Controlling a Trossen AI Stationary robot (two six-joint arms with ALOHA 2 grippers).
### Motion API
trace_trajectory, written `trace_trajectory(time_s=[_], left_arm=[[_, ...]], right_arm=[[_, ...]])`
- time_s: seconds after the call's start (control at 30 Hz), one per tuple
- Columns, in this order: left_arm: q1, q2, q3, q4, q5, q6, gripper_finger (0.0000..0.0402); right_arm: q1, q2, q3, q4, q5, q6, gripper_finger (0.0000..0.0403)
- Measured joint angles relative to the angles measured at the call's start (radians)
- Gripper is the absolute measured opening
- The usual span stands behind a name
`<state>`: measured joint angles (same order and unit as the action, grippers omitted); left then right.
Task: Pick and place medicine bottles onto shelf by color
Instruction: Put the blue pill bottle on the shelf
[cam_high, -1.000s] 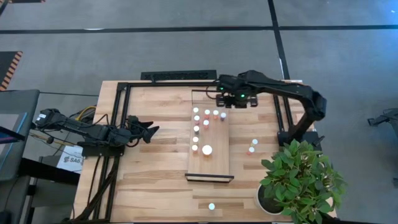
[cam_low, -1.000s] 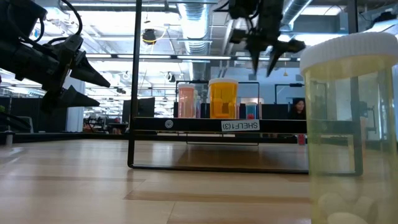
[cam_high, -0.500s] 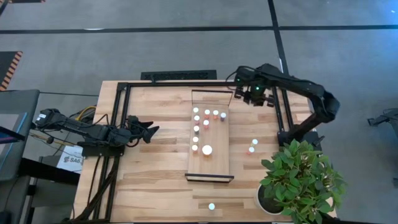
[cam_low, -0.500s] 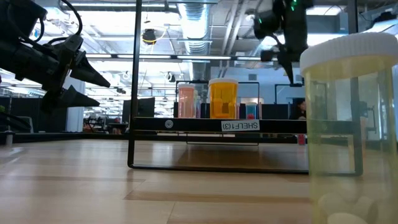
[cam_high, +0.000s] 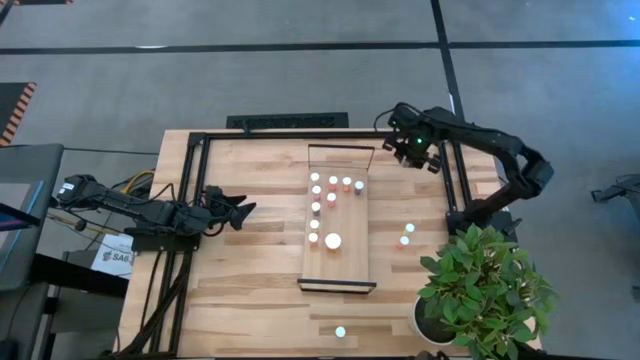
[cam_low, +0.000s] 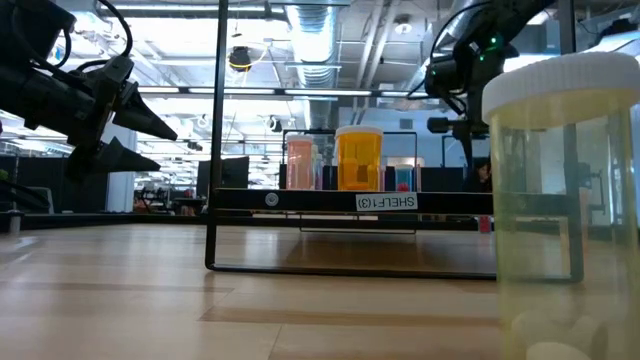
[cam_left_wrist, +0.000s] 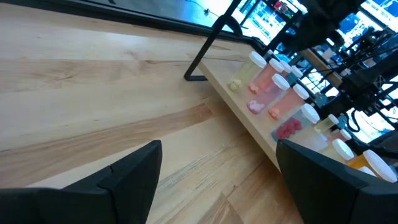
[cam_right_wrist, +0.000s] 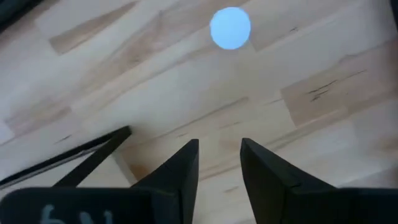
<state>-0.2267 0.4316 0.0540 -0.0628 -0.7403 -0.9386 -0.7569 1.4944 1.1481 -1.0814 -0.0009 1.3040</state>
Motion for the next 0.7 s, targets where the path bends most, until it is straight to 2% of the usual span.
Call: trace_trajectory(time_s=[0.13, 0.37, 0.53, 0.7], left_arm=[[0.000, 0.000, 0.000, 0.000, 0.000, 0.000, 0.0303], [0.000, 0.000, 0.000, 0.000, 0.000, 0.000, 0.0303], [0.000, 0.000, 0.000, 0.000, 0.000, 0.000, 0.0303], [0.000, 0.000, 0.000, 0.000, 0.000, 0.000, 0.0303]], right_arm=[[-0.027, 0.000, -0.015, 0.008, 0.000, 0.025, 0.0174], [-0.020, 0.000, -0.015, 0.023, 0.003, 0.099, 0.0261], [0.025, 0.000, -0.015, 0.012, 0.118, 0.138, 0.0294], [0.034, 0.000, -0.015, 0.018, 0.190, 0.139, 0.0306]])
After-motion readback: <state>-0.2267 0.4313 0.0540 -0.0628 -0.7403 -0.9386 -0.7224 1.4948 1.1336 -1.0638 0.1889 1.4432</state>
